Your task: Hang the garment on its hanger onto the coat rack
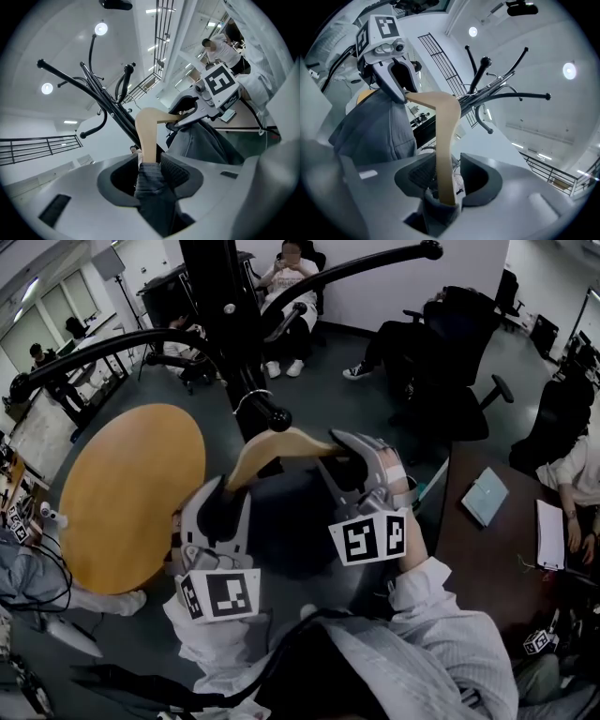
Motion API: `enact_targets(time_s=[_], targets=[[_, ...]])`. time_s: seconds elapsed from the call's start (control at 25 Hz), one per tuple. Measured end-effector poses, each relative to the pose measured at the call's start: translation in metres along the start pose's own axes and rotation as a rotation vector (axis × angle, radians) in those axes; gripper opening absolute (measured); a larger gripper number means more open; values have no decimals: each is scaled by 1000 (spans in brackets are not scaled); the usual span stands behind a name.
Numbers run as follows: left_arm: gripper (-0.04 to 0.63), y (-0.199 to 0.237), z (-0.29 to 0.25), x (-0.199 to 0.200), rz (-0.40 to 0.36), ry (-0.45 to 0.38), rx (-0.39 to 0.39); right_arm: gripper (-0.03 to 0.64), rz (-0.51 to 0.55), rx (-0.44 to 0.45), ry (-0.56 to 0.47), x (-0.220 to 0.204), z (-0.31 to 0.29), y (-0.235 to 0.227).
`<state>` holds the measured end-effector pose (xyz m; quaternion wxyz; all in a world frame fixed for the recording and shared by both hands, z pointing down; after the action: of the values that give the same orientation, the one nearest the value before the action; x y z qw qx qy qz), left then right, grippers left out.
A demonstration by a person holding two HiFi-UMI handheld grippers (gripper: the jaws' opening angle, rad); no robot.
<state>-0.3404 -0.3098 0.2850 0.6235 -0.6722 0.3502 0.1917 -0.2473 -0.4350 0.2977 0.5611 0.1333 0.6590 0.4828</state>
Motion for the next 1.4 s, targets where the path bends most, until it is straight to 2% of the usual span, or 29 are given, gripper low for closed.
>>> enact_targets(time_s=[0.12, 0.24, 0.48, 0.6, 0.72, 0.76, 0.84, 0.92, 1.0, 1.16, 1.4], targets=[[135, 4, 19, 5, 64, -35, 19, 132, -23, -9, 13, -1, 14, -2], [134, 1, 34, 15, 167, -88, 41, 140, -85, -21, 8, -5, 35, -7], [133, -20, 27, 35, 398, -188, 58, 135, -324, -77, -19, 2, 64, -10], [119, -46, 13, 48, 540, -233, 25, 28, -429, -128, -6, -1, 79, -15], [24, -55, 6, 64, 653, -306, 47, 3, -533, -165, -4, -7, 92, -22], [11, -57, 4, 69, 675, -329, 56, 2, -561, -173, -4, -10, 95, -24], [5, -66, -2, 75, 671, -334, 47, 2, -607, -191, -9, -15, 101, -28], [5, -79, -11, 79, 636, -301, 12, 2, -630, -196, -7, -20, 105, -29], [5, -88, -18, 82, 632, -285, -18, 2, -641, -187, 2, -25, 108, -28], [5, -96, -24, 86, 652, -301, -59, 2, -658, -165, 38, -31, 109, -24], [5, -103, -32, 96, 634, -315, -87, 0, -650, -150, 40, -37, 110, -29]])
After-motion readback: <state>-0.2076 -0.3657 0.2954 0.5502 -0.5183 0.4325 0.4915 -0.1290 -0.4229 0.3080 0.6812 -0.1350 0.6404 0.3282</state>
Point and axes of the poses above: the fingertips, and each gripper's own axes: z backward along the fingers, y to its left, x out of its top, the point moved 3 cm from there along z, backward along the fingers, and after that the axes turned 4 degrees about -x, right-handed, at the moved point
